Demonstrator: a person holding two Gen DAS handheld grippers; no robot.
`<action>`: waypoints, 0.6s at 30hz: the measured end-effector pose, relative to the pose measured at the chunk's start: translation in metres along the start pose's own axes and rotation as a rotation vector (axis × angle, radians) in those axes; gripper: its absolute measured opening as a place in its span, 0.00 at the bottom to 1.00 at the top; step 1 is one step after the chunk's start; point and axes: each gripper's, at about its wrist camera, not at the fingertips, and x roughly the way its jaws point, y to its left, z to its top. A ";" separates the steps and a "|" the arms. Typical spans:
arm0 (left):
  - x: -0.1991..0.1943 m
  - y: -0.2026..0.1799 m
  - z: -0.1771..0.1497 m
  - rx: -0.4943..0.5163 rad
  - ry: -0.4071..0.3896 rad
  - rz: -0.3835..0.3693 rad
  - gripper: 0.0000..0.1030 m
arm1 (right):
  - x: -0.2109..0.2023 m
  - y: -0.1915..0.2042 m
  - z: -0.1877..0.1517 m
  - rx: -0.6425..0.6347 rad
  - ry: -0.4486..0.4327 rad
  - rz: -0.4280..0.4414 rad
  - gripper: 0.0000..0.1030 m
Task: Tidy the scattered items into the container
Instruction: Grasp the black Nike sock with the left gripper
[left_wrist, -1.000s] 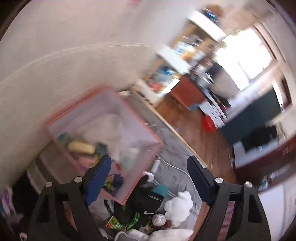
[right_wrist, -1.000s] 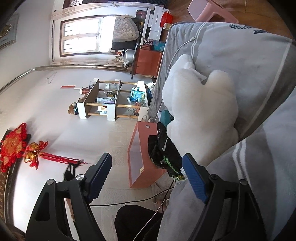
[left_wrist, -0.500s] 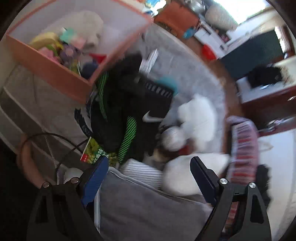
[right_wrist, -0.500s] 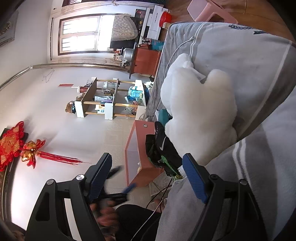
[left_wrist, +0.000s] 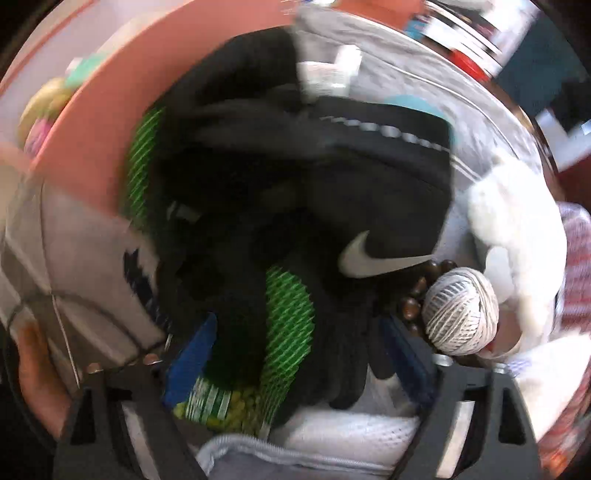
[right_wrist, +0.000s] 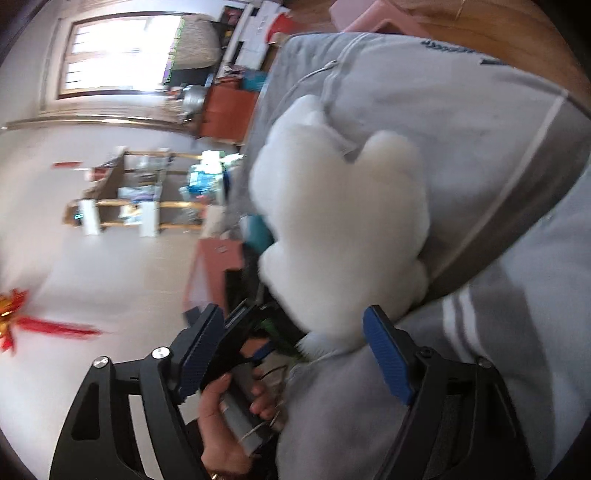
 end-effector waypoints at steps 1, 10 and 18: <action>-0.002 -0.009 0.000 0.065 -0.014 0.010 0.25 | 0.007 -0.001 0.005 0.008 -0.003 -0.024 0.92; -0.073 -0.028 -0.025 0.105 -0.020 -0.273 0.09 | 0.067 -0.032 0.036 0.118 0.104 -0.204 0.99; -0.256 0.029 -0.003 0.035 -0.322 -0.468 0.09 | 0.055 -0.046 0.034 0.187 0.082 -0.130 0.99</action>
